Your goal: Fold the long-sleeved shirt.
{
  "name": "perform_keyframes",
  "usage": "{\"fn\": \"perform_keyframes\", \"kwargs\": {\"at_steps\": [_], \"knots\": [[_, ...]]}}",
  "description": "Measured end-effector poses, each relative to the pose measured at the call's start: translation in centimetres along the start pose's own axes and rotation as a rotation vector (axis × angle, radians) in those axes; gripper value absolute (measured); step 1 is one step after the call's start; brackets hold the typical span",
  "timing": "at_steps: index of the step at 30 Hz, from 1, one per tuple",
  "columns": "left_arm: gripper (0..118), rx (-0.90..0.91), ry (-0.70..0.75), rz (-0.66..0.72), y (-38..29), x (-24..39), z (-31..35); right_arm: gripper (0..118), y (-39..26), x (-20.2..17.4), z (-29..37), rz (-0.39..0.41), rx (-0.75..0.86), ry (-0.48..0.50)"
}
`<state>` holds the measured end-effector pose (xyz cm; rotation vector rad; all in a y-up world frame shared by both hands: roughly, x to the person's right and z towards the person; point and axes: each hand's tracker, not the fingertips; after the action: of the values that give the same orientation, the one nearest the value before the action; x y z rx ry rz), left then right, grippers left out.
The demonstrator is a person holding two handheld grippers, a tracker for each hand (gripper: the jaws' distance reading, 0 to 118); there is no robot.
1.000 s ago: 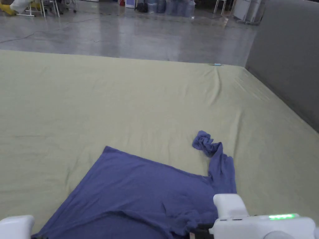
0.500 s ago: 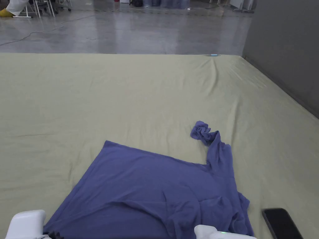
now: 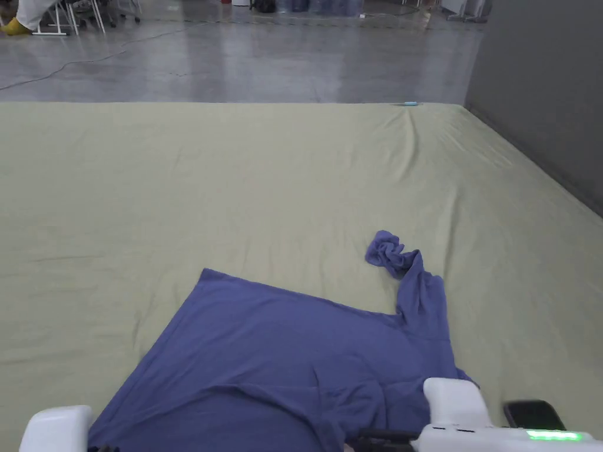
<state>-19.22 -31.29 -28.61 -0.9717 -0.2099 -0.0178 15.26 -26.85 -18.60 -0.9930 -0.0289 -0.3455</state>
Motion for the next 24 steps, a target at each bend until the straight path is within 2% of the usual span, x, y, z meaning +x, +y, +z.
{"fn": "perform_keyframes", "kwargs": {"at_steps": [1, 2, 3, 5, 7, 8, 9, 11, 12, 15, 16, 18, 19, 20, 21, 24], "knots": [[0, 0.0, -0.002, -0.006, 0.0, 0.2, 0.1, 84, -0.2, 0.0, 0.3, 0.009, 0.02, -0.022], [0, 0.0, -0.003, -0.013, 0.0, 0.5, 0.1, 21, -0.4, 0.0, 0.3, 0.02, 0.038, -0.038], [0, 0.002, -0.005, -0.02, 0.0, 0.8, 0.2, 0, -0.6, 0.0, 0.4, 0.039, 0.075, -0.072], [0, 0.005, -0.007, -0.03, 0.0, 1.2, 0.5, 0, -1.1, 0.0, -0.6, 0.052, 0.081, -0.169], [0, 0.003, -0.009, -0.036, 0.3, 1.7, 0.6, 0, -1.1, 0.2, -1.2, -0.012, 0.043, -0.052], [0, 0.002, -0.017, -0.033, 0.6, 1.9, 0.6, 0, -0.9, 0.5, -1.4, -0.039, 0.032, -0.031], [0, -0.001, -0.035, -0.029, 1.1, 2.1, 0.4, 0, -0.9, 0.5, -1.5, -0.063, 0.031, -0.03], [0, -0.009, -0.093, -0.061, 3.2, 2.7, -0.7, 0, -0.9, 0.1, -1.7, -0.051, 0.034, -0.035], [0, -0.012, -0.089, -0.076, 4.8, 3.1, -1.5, 0, -0.1, 1.2, -1.6, -0.044, 0.034, -0.036], [0, 0.044, -0.097, -0.113, 10.9, 4.2, -4.8, 0, -0.1, 1.1, -1.8, -0.037, 0.035, -0.038], [7, 0.062, -0.095, -0.127, 13.1, 4.6, -6.3, 0, 0.6, 2.2, -1.8, -0.048, 0.029, -0.031], [105, 0.041, -0.096, -0.131, 17.5, 5.3, -10.3, 0, 0.3, 2.7, -1.9, -0.093, 0.014, -0.011], [116, 0.007, -0.089, -0.111, 19.4, 5.5, -12.6, 0, 0.3, 3.4, -1.9, -0.126, 0.005, 0.005], [114, 0.09, -0.116, -0.118, 21.2, 5.5, -13.3, 0, 0.5, 4.2, -1.9, -0.145, -0.004, 0.012], [114, 0.003, -0.103, -0.102, 22.9, 5.9, -14.9, 0, 0.4, 4.6, -2.0, -0.154, -0.011, 0.004], [114, -0.054, -0.007, -0.153, 26.0, 8.5, -20.2, 0, 0.5, 6.0, -2.0, -0.154, -0.018, -0.031]]}}
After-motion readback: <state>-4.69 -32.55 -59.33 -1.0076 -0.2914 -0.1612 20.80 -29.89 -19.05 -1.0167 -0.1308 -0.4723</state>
